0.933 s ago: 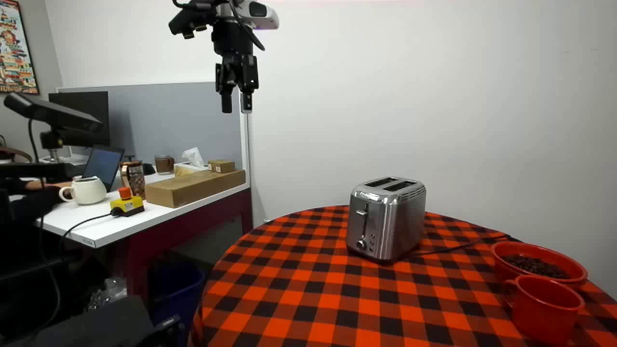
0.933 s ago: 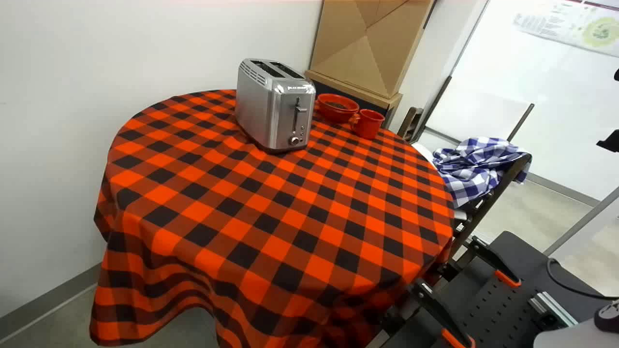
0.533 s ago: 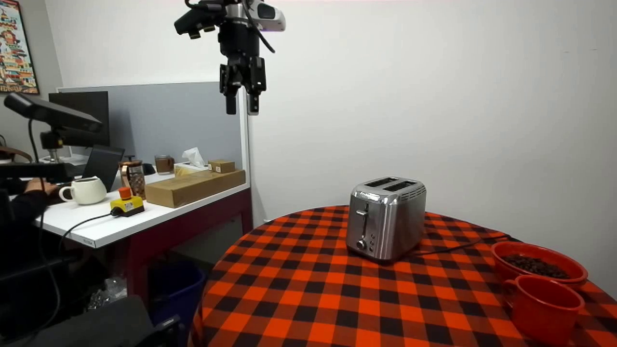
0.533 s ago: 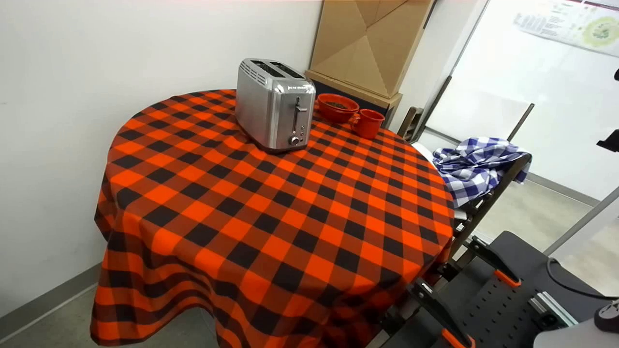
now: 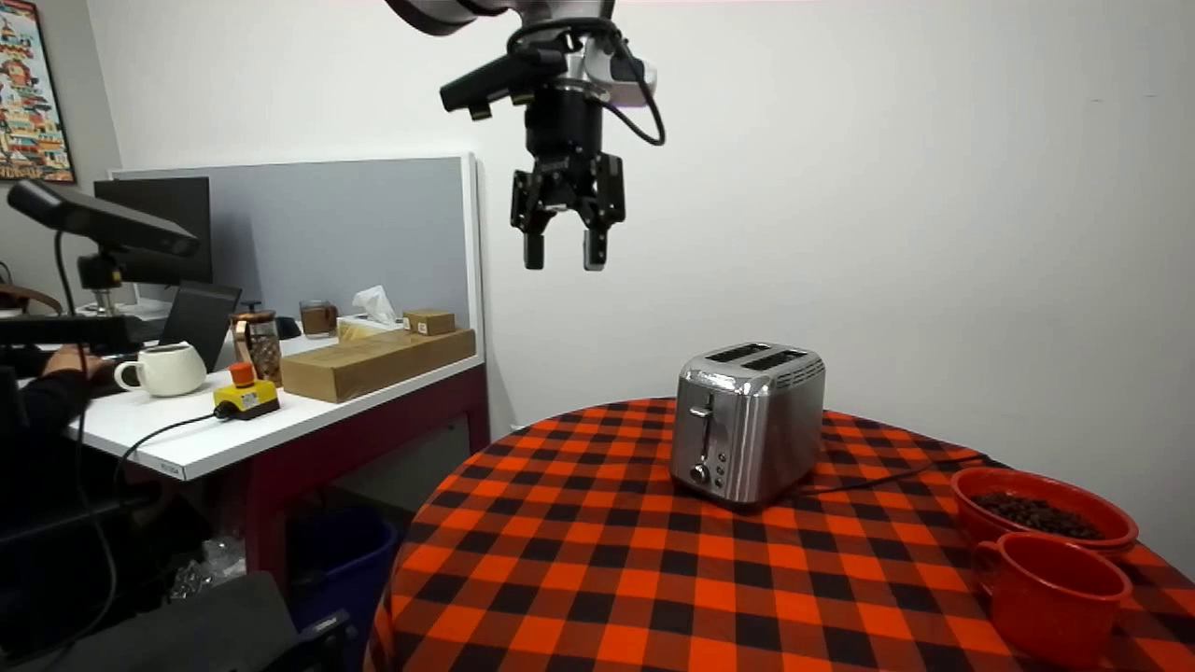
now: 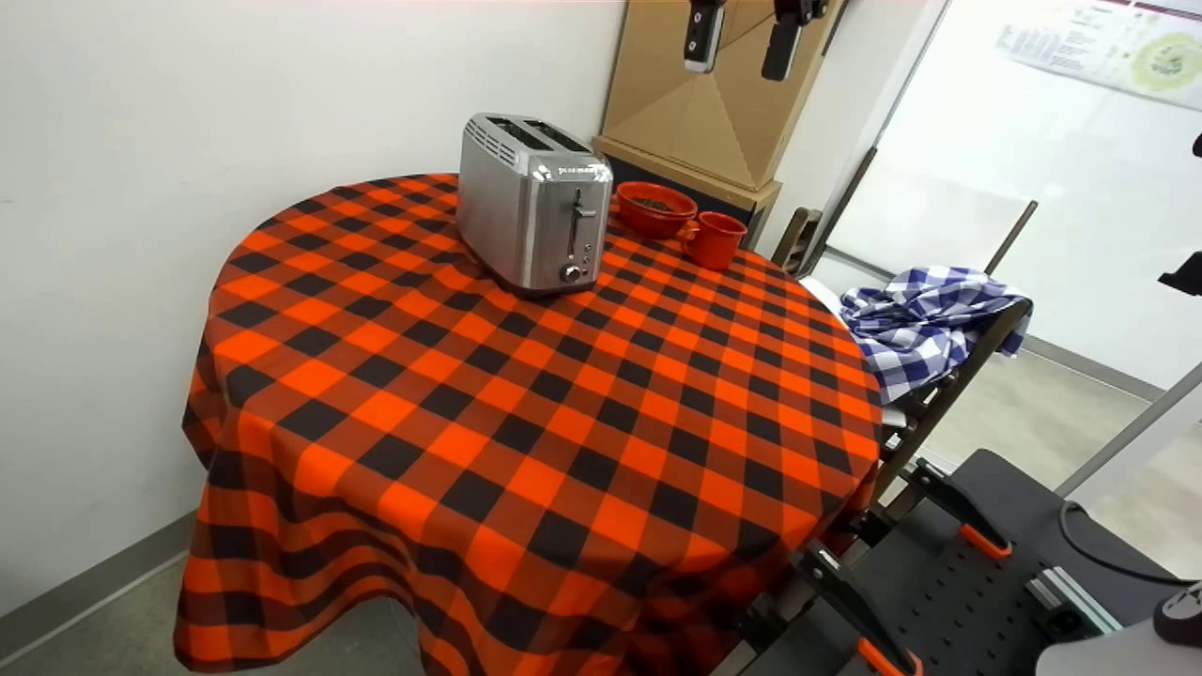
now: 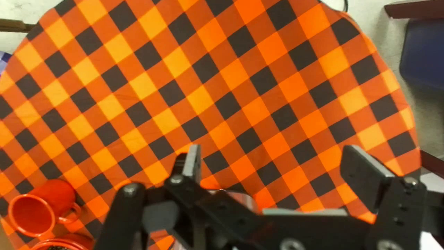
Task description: Push the lever on the toaster downwards
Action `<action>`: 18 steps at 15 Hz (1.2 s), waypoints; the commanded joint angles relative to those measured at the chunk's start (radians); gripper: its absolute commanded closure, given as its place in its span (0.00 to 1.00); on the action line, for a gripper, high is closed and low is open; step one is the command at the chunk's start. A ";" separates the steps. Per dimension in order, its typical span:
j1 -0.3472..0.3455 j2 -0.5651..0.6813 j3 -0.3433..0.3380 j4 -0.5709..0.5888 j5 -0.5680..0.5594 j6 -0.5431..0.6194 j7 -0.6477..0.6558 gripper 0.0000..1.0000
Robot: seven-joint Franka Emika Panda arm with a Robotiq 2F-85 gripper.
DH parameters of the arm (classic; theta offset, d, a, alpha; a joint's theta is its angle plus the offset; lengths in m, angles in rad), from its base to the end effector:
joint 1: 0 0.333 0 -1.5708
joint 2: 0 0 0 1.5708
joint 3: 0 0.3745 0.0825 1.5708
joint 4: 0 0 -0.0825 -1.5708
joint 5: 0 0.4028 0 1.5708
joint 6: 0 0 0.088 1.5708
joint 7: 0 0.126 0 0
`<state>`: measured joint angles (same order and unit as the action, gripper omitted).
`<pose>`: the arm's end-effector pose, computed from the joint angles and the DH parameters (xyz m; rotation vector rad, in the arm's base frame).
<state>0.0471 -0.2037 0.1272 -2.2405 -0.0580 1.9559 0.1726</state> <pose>0.4729 0.0808 0.4759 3.0482 0.0336 -0.1039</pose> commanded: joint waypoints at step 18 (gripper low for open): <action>0.056 0.579 -0.136 0.335 -0.342 0.458 0.122 0.87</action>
<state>0.0653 0.3110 0.0190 -1.9769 -0.3663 2.3735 0.2730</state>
